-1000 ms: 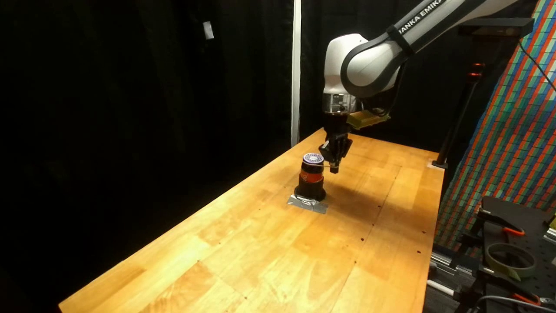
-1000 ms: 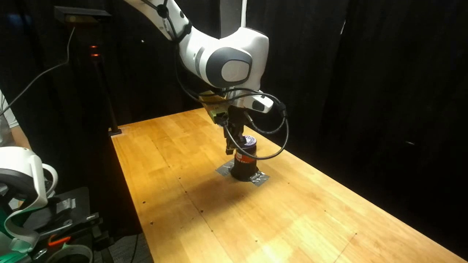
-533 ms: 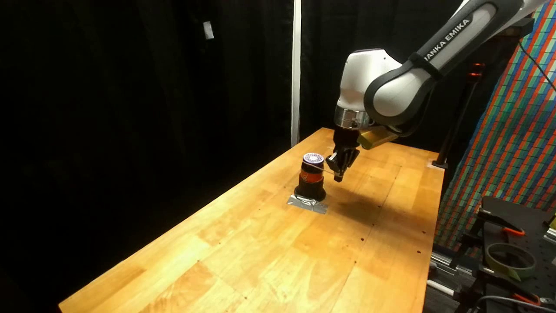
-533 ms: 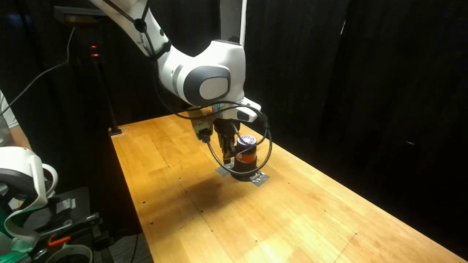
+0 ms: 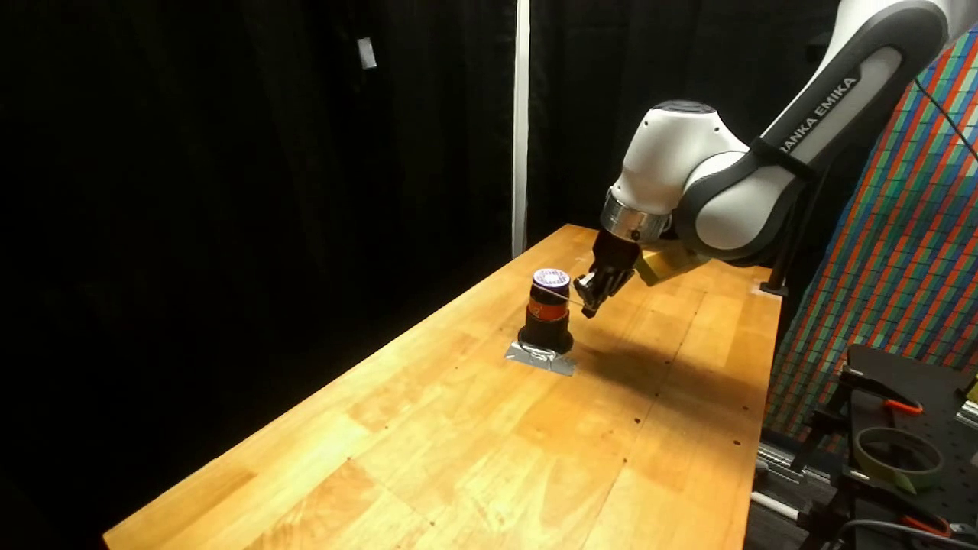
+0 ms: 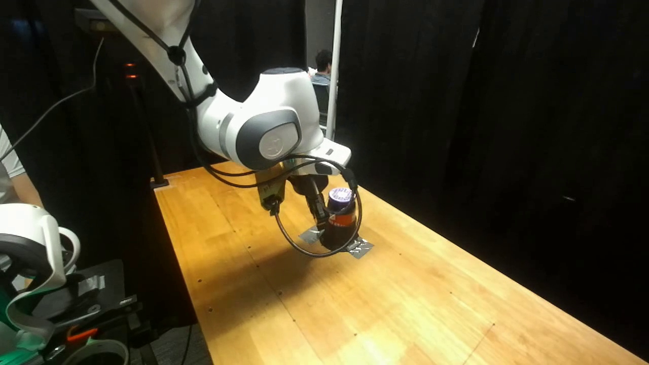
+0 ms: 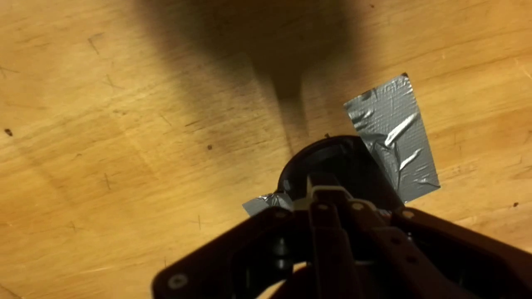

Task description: Put the rubber band on the jar.

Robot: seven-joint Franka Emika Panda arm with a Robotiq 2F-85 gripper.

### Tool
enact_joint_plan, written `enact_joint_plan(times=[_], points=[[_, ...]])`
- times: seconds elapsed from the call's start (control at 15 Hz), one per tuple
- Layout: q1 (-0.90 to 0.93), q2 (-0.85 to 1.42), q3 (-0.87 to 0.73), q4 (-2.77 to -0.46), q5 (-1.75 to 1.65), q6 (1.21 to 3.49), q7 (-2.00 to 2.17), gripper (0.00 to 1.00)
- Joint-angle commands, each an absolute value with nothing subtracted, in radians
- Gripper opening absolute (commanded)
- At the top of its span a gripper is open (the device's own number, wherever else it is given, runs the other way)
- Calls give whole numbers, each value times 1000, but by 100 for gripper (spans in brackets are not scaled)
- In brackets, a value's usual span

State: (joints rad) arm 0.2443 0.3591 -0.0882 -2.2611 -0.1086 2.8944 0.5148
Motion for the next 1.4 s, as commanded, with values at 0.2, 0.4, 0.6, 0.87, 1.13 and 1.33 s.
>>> enact_joint_plan(times=[0.2, 0.4, 0.6, 0.87, 1.13, 1.33], points=[[403, 317, -269, -2431, -188, 3233, 612, 0], [452, 331, -313, -2484, -166, 3394, 576, 0], [477, 337, -322, -2531, -151, 3528, 556, 0], [517, 362, -345, -2570, -108, 3699, 514, 0], [351, 390, -124, -2594, 106, 3843, 286, 0], [275, 413, -23, -2608, 140, 3928, 238, 0]])
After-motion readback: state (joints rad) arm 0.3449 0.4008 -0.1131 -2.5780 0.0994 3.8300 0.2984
